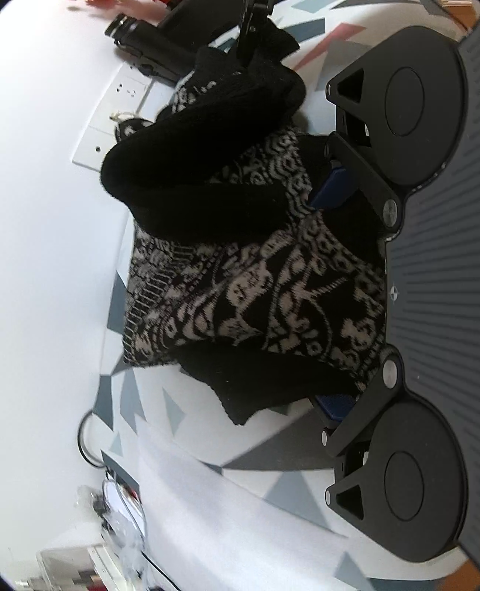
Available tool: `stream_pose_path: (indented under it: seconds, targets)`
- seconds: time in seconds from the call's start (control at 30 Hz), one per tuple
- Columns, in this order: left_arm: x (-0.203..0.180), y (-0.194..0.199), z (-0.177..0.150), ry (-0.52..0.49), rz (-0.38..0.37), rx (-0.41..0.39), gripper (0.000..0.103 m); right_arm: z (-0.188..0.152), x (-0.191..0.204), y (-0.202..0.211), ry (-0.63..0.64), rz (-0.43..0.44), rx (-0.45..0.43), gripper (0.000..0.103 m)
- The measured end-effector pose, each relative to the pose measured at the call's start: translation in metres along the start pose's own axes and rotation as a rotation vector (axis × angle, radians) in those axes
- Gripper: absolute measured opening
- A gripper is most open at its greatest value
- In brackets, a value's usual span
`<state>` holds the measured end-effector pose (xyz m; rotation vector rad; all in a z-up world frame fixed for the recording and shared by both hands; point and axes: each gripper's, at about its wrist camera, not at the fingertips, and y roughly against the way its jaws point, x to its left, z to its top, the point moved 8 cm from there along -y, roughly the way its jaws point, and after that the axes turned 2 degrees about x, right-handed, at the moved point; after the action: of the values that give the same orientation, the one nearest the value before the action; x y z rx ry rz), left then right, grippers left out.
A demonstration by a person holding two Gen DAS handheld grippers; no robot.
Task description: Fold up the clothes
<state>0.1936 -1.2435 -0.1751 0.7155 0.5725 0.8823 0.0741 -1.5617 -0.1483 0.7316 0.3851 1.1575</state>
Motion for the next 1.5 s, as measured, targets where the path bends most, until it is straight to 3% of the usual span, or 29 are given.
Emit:
stream_pose_path:
  seconds: [0.17,0.3,0.43,0.63,0.7,0.93,1.1,1.5]
  targets:
    - [0.001,0.000,0.000,0.016,0.003,-0.025,0.102,0.009,-0.010,0.026,-0.081,0.047,-0.046,0.102]
    - [0.004,-0.004,0.004,0.029,-0.002,-0.047,0.102,0.028,-0.001,0.036,-0.004,0.033,-0.090,0.102]
    - [0.015,-0.010,0.014,0.052,0.006,-0.082,0.102,0.047,0.022,0.027,0.050,0.048,-0.095,0.102]
    - [0.031,-0.030,0.012,0.079,-0.009,-0.042,0.102,0.058,0.062,-0.010,0.045,0.014,-0.042,0.102]
    - [0.035,-0.034,0.009,0.091,-0.030,-0.030,0.103,0.056,0.071,-0.022,0.031,0.009,-0.013,0.102]
    - [0.033,-0.040,0.011,-0.014,-0.037,-0.023,0.103,0.027,0.081,-0.065,0.084,-0.050,0.128,0.102]
    - [0.031,-0.045,0.012,-0.081,-0.038,-0.016,0.103,0.018,0.071,-0.065,0.082,-0.052,0.120,0.102]
    - [0.034,-0.050,0.015,-0.103,-0.030,-0.016,0.103,-0.011,0.042,-0.032,0.051,-0.012,0.145,0.102]
